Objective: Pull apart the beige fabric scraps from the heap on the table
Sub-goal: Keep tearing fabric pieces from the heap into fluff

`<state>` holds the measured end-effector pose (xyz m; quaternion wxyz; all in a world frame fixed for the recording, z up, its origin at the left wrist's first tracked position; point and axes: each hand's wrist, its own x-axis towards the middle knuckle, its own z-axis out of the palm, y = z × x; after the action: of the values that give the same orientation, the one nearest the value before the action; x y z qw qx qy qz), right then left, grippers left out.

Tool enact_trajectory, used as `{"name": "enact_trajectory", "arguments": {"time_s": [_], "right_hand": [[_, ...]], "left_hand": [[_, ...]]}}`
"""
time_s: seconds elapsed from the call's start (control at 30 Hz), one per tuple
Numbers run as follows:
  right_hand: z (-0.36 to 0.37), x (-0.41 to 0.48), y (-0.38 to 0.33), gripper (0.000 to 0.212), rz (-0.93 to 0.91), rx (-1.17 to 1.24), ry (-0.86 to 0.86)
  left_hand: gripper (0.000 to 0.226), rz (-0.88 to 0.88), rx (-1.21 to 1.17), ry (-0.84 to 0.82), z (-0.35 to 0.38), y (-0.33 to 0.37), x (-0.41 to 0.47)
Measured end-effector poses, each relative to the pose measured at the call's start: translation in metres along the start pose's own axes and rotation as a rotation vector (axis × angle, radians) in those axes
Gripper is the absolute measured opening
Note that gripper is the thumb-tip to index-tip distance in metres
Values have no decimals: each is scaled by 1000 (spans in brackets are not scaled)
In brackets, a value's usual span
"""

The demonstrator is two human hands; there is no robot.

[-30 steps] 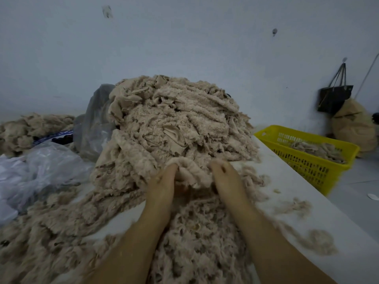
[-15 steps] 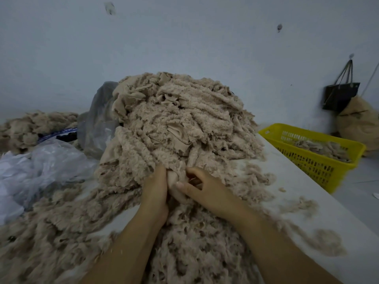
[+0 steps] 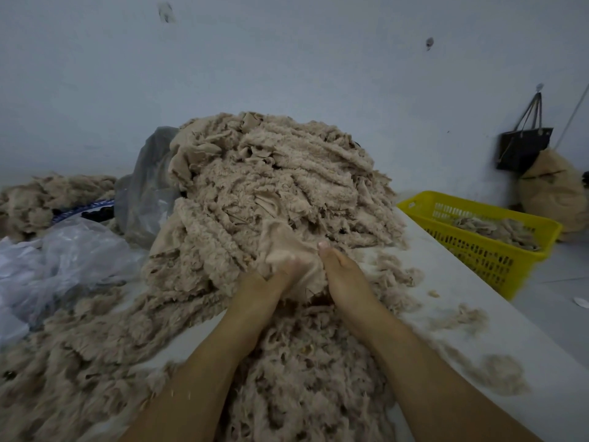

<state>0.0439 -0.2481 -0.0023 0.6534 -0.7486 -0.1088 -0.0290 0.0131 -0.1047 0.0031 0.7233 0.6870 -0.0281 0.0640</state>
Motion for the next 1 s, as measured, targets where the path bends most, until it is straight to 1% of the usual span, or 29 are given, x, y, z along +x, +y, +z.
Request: {"name": "enact_trajectory", "arguments": {"time_s": [0.07, 0.1, 0.13, 0.2, 0.23, 0.27, 0.33, 0.37, 0.43, 0.47, 0.57, 0.67, 0.73, 0.77, 0.8, 0.83, 0.87, 0.9, 0.93, 0.97, 1.0], "right_hand": [[2, -1, -2, 43, 23, 52, -50], [3, -3, -2, 40, 29, 69, -86], [3, -4, -3, 38, 27, 73, -140], [6, -7, -2, 53, 15, -7, -238], [8, -7, -1, 53, 3, -87, -243], [10, -7, 0, 45, -19, -169, -242], [12, -6, -1, 21, -85, -214, -243], [12, -7, -1, 25, -96, -201, -220], [9, -6, 1, 52, -41, -156, -121], [7, -5, 0, 57, -10, -138, -82], [4, -3, -3, 64, 28, -50, 12], [5, 3, 1, 62, 69, 24, 170], [3, 9, 2, 50, 81, 117, 261], [-4, 13, 2, 44, 110, 208, 323], [-14, 16, 0, 43, 139, 291, 395], [-26, 17, 1, 45, 147, 319, 466], [-35, 17, 2, 46, 141, 276, 507], [-40, 16, 5, 39, 121, 186, 509], [-40, 14, 5, 26, 92, 80, 473], [-37, 13, 4, 17, 65, -7, 405], [-31, 10, 2, 22, 31, -83, 335]], "left_hand": [[25, 1, 24, 21, 2, -1, 1], [16, 4, 22, 56, 1, -1, 3], [13, 14, 32, 91, 0, -1, 3], [21, 11, 38, 142, -2, -2, 5], [21, -2, 25, 159, -4, -2, 6], [19, -15, 5, 176, -4, -1, 6], [22, -22, -6, 222, -5, -1, 8], [23, -19, -2, 244, -5, -2, 9], [24, -28, -27, 271, -5, -1, 8], [25, -43, -64, 279, -4, 0, 8], [26, -79, -150, 264, -4, 3, 8], [30, -114, -168, 223, -2, 4, 8], [36, -140, -196, 203, -2, 7, 7], [37, -151, -250, 203, -5, 9, 7], [35, -152, -340, 210, -8, 12, 7], [32, -138, -426, 233, -13, 14, 7], [30, -119, -475, 254, -17, 16, 8], [30, -102, -458, 268, -18, 17, 7], [30, -97, -373, 275, -16, 17, 6], [31, -96, -235, 285, -12, 16, 5], [34, -87, -90, 296, -7, 14, 5]]}}
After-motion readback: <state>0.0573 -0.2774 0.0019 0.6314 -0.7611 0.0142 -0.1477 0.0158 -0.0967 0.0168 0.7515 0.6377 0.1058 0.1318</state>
